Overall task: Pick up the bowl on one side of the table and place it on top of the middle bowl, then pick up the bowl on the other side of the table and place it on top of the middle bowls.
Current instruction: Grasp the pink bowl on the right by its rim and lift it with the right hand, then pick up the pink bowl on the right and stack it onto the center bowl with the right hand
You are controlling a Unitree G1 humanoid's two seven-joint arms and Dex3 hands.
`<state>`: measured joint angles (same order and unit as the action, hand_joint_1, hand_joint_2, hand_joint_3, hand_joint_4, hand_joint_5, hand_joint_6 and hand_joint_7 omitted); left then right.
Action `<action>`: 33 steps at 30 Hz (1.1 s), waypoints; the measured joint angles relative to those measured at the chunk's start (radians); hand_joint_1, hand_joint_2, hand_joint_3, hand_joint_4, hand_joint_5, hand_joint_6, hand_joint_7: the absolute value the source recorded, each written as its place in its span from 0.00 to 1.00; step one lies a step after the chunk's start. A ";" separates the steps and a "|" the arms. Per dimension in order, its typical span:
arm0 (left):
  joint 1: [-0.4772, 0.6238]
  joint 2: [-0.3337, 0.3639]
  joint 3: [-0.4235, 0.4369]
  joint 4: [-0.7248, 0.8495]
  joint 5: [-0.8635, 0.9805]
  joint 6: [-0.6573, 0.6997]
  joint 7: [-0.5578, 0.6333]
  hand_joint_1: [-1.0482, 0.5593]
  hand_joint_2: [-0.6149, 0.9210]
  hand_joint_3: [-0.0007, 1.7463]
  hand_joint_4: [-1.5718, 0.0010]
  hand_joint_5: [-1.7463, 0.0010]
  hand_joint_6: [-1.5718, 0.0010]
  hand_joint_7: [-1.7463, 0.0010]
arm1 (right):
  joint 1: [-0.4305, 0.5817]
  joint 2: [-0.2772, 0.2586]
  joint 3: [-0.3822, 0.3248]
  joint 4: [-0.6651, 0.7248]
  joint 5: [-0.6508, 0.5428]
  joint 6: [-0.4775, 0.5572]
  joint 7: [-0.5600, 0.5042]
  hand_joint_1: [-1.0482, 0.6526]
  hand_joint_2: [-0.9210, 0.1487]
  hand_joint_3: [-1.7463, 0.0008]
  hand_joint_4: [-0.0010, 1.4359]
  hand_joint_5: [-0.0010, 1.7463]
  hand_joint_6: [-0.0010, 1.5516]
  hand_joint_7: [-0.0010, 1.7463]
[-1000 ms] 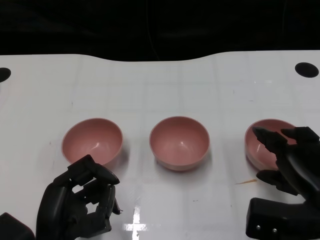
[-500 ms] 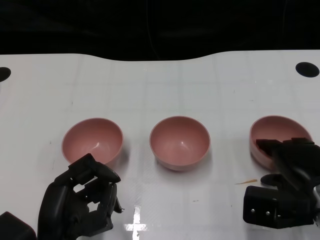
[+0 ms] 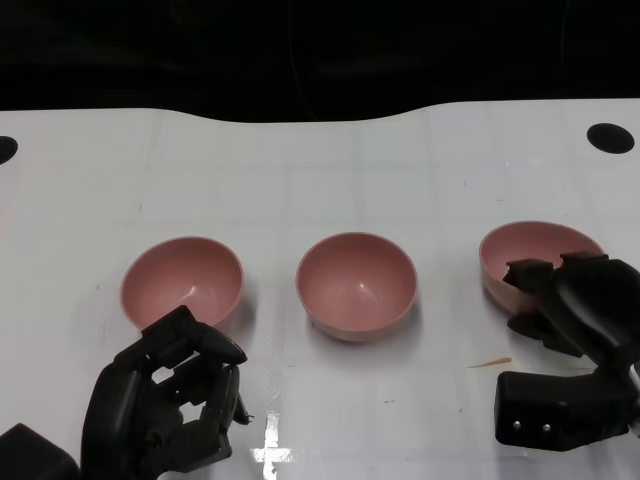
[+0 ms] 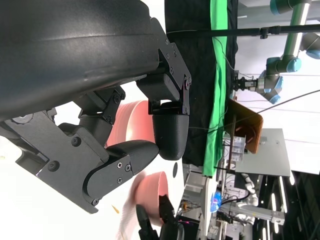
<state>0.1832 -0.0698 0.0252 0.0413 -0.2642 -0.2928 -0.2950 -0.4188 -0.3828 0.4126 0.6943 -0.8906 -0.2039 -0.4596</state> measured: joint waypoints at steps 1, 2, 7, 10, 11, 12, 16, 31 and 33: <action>0.000 -0.001 0.000 0.000 -0.001 0.000 0.000 0.50 0.74 0.61 0.47 0.02 0.50 0.19 | -0.001 0.000 0.003 0.000 -0.001 -0.011 -0.024 0.50 0.24 0.62 0.64 1.00 0.44 0.99; 0.000 -0.002 0.000 0.000 -0.002 0.000 0.000 0.50 0.74 0.61 0.47 0.02 0.50 0.20 | -0.004 0.000 0.005 -0.002 -0.001 -0.022 -0.042 0.50 0.28 0.57 0.65 1.00 0.44 0.99; -0.001 -0.002 0.000 0.002 -0.002 0.000 -0.001 0.50 0.74 0.61 0.47 0.02 0.50 0.19 | -0.022 -0.001 0.004 -0.058 0.004 -0.068 -0.077 0.51 0.37 0.49 0.64 1.00 0.45 0.99; -0.001 -0.002 0.001 0.005 -0.002 -0.002 -0.002 0.50 0.75 0.60 0.46 0.02 0.50 0.19 | -0.027 0.001 0.002 -0.099 0.006 -0.099 -0.124 0.56 0.49 0.38 0.68 1.00 0.48 1.00; -0.001 -0.002 0.001 0.005 -0.002 -0.003 -0.003 0.50 0.75 0.60 0.46 0.03 0.50 0.18 | -0.028 0.003 0.002 -0.115 0.009 -0.115 -0.137 0.56 0.50 0.35 0.69 1.00 0.48 1.00; -0.001 -0.002 0.001 0.006 -0.002 -0.003 -0.003 0.50 0.75 0.60 0.46 0.03 0.50 0.18 | -0.029 0.006 0.001 -0.133 0.014 -0.132 -0.144 0.56 0.51 0.34 0.69 1.00 0.48 1.00; -0.002 -0.002 0.001 0.009 -0.002 -0.005 -0.003 0.50 0.75 0.60 0.46 0.03 0.49 0.19 | -0.031 0.022 -0.001 -0.192 0.042 -0.184 -0.150 0.54 0.54 0.28 0.69 1.00 0.50 1.00; -0.004 -0.001 -0.004 0.022 -0.001 -0.020 -0.003 0.50 0.73 0.63 0.46 0.01 0.50 0.17 | -0.080 0.104 0.020 -0.281 0.091 -0.276 0.012 0.54 0.61 0.22 0.68 1.00 0.50 1.00; -0.005 0.000 -0.005 0.022 -0.001 -0.023 -0.003 0.50 0.73 0.64 0.47 0.01 0.50 0.17 | -0.092 0.114 0.026 -0.264 0.090 -0.292 0.012 0.51 0.55 0.27 0.67 1.00 0.49 1.00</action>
<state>0.1784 -0.0698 0.0203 0.0637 -0.2652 -0.3153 -0.2983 -0.5108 -0.2690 0.4385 0.4307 -0.8005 -0.4959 -0.4476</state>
